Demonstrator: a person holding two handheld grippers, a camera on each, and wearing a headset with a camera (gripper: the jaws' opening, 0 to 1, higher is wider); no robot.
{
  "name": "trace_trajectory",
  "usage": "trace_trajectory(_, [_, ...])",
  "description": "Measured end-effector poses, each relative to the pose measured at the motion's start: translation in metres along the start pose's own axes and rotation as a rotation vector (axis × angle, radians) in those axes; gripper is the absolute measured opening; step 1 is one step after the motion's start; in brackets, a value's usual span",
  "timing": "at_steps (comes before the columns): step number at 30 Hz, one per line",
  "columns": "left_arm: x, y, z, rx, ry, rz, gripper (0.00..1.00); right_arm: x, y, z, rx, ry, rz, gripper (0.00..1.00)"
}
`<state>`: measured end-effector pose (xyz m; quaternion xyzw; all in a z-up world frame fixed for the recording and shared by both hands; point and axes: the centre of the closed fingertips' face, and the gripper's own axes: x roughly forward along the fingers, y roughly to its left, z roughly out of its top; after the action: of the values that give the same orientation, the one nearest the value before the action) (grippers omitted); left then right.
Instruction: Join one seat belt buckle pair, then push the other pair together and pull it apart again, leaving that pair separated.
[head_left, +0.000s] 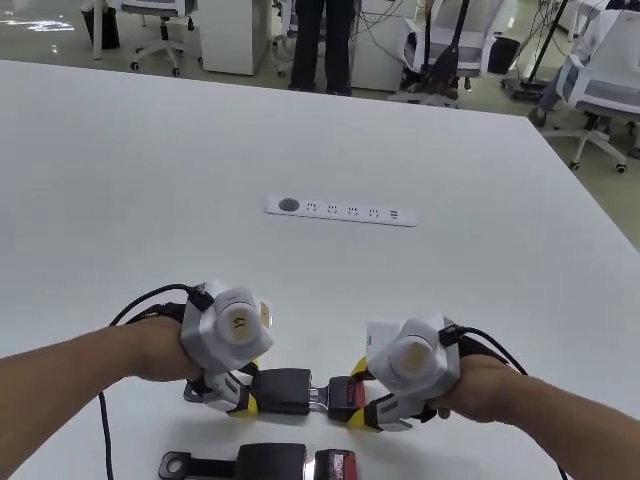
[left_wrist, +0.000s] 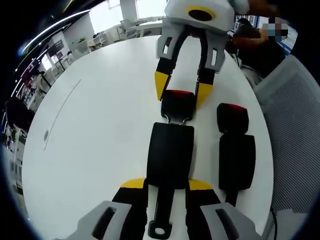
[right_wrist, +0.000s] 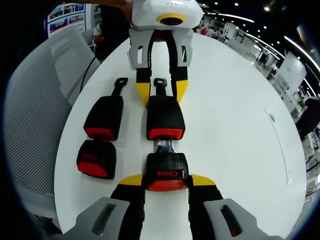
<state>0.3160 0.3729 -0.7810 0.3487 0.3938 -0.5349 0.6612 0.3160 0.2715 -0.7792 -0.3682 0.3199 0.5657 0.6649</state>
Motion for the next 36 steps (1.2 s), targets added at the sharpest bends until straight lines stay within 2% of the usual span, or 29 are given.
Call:
trace_trajectory(6, [0.000, 0.000, 0.001, 0.009, 0.008, 0.000, 0.29, 0.000, 0.000, 0.000, 0.013, 0.001, -0.005, 0.28])
trace_trajectory(12, [0.000, 0.002, 0.002, 0.016, 0.012, 0.005, 0.29, 0.002, 0.000, 0.009, 0.013, -0.005, -0.016, 0.28])
trace_trajectory(36, [0.000, 0.001, 0.002, 0.003, 0.013, 0.012, 0.28, 0.007, 0.000, 0.011, 0.028, 0.022, -0.019, 0.27])
